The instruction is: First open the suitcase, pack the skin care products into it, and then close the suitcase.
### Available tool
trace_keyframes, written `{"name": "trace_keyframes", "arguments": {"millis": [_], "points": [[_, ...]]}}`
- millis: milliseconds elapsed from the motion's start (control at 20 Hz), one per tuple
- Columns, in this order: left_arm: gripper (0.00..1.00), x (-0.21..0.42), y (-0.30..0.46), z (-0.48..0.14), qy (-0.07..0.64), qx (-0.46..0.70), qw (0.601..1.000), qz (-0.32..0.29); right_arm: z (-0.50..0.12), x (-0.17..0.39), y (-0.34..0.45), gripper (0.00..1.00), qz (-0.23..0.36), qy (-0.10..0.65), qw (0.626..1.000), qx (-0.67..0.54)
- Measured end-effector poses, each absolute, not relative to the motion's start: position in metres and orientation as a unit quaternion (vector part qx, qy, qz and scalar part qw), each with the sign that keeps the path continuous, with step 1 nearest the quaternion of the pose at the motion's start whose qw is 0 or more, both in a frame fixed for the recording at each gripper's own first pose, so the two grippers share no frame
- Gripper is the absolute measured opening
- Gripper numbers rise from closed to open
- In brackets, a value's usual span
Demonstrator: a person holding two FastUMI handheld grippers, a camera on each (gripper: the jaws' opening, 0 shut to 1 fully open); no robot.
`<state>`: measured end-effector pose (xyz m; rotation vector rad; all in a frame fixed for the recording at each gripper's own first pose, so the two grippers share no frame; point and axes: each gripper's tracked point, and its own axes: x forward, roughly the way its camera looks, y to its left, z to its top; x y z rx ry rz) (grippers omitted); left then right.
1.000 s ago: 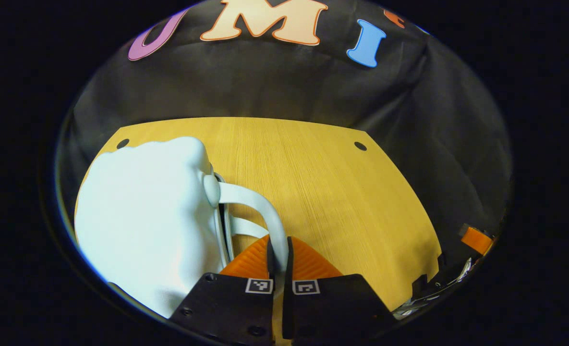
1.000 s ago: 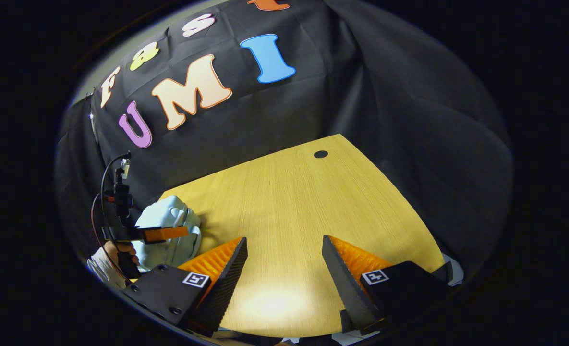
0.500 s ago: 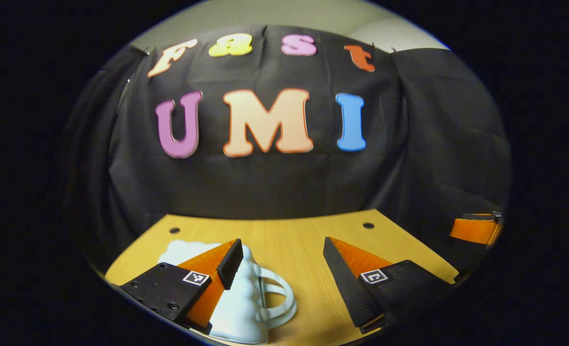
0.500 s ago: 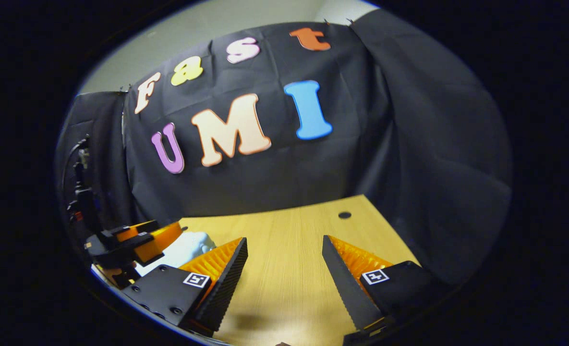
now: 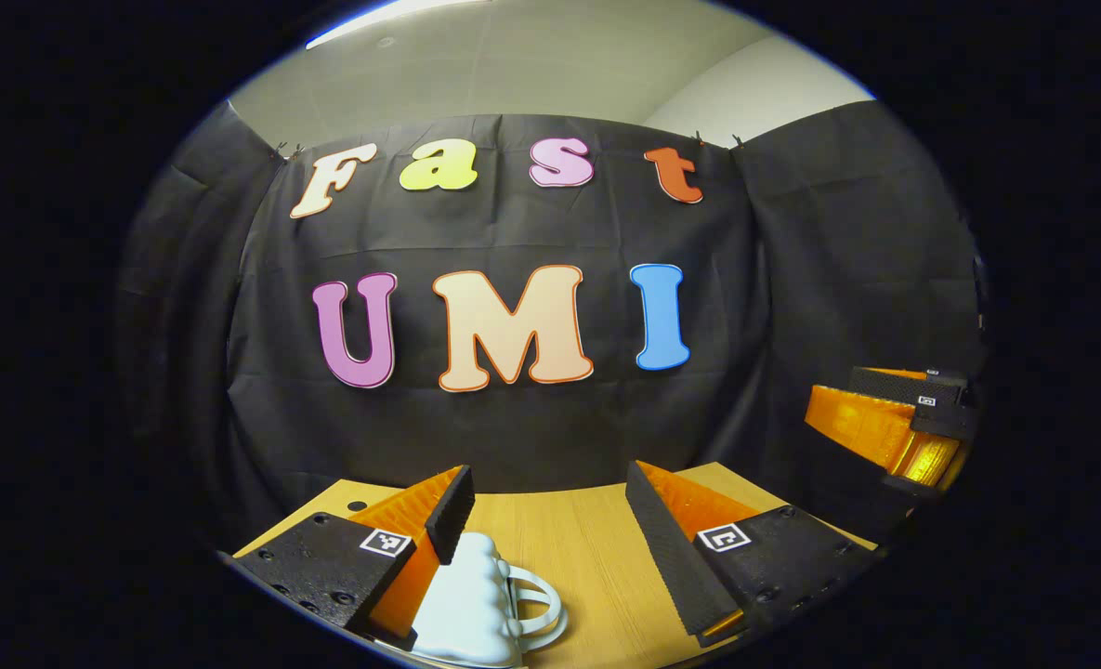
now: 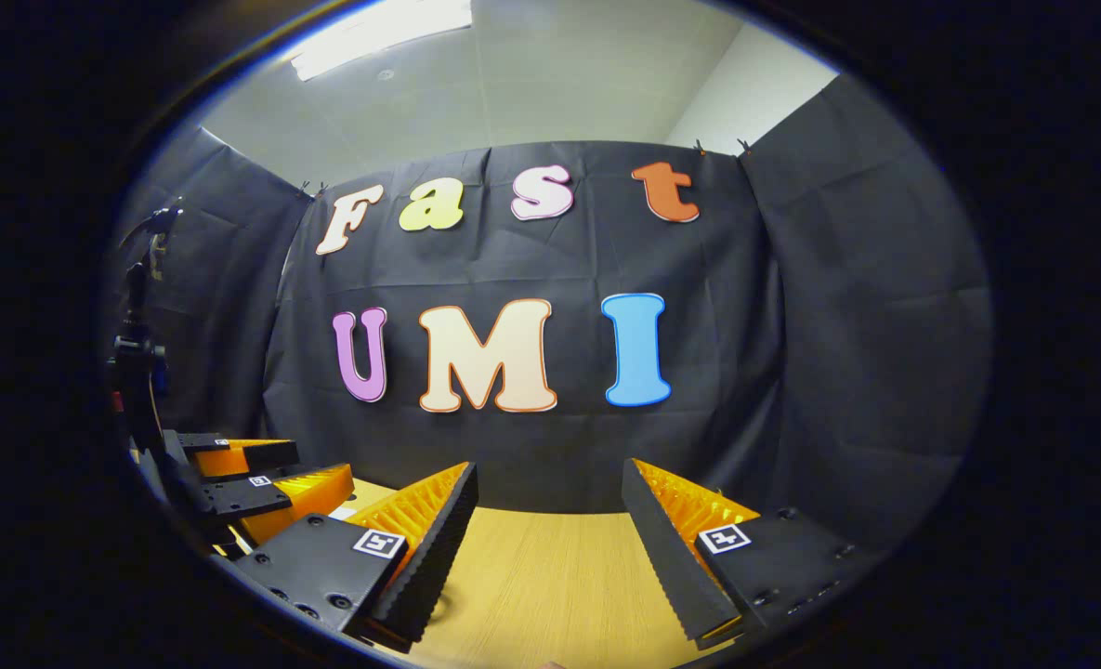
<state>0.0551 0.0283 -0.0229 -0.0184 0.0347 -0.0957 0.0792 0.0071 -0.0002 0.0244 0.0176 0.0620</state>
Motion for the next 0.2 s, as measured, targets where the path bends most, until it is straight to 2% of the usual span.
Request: {"name": "trace_keyframes", "arguments": {"millis": [200], "points": [[0.96,0.0540,0.0289,-0.0128,0.014,-0.015,0.998,-0.054,0.0037,0.0790,0.0119,0.97,0.021,0.012,0.999,0.024]]}}
